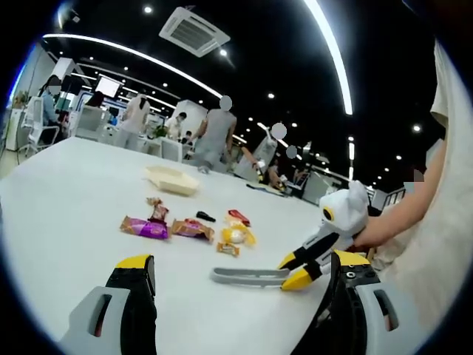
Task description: Place the target food into the container with the food tongs after gripping and lifting it, then release it inside without dropping or visibly crushing the food.
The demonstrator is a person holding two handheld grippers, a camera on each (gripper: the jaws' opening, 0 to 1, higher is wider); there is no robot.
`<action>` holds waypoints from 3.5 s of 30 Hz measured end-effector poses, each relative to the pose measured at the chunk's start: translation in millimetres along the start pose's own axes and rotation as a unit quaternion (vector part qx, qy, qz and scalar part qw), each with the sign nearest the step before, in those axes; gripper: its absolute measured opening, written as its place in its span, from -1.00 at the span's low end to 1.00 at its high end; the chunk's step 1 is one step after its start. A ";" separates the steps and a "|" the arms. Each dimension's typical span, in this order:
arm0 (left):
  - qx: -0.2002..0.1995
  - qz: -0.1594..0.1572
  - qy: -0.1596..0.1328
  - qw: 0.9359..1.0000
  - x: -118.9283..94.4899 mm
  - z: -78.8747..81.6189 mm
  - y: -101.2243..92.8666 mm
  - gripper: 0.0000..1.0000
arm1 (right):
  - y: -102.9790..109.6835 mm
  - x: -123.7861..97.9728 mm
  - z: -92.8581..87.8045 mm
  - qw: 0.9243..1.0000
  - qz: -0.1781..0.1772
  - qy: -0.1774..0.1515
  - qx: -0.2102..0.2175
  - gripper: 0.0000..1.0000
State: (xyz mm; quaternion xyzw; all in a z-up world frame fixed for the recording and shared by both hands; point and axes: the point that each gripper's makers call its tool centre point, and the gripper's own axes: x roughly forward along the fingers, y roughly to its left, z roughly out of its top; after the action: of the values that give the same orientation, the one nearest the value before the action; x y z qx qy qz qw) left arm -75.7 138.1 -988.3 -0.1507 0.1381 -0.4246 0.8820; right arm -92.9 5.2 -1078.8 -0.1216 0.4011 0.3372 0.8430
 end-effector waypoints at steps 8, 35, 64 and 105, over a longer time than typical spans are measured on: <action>0.001 -0.003 0.016 1.000 2.9 -5.9 -2.3 0.98 | 2.8 -2.1 0.9 1.000 0.006 -0.015 0.017 -0.56; -0.027 0.010 0.013 0.999 -1.4 -7.0 -9.9 0.95 | 3.4 -10.2 6.5 0.998 0.022 -0.047 0.045 -0.57; -0.036 0.006 0.020 0.999 -3.4 -8.0 -5.6 0.94 | 8.3 3.0 2.7 0.998 0.010 -0.017 -0.057 -0.52; -0.086 -0.049 0.007 0.995 -19.0 14.9 -21.2 0.86 | 13.7 -31.9 23.0 0.993 0.069 -0.082 0.055 -0.71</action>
State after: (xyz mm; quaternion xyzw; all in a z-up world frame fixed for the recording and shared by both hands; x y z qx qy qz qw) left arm -96.5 142.8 -964.4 -0.2294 0.1728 -0.4553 0.8427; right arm -102.7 11.3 -1038.9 -0.0188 0.3557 0.3811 0.8532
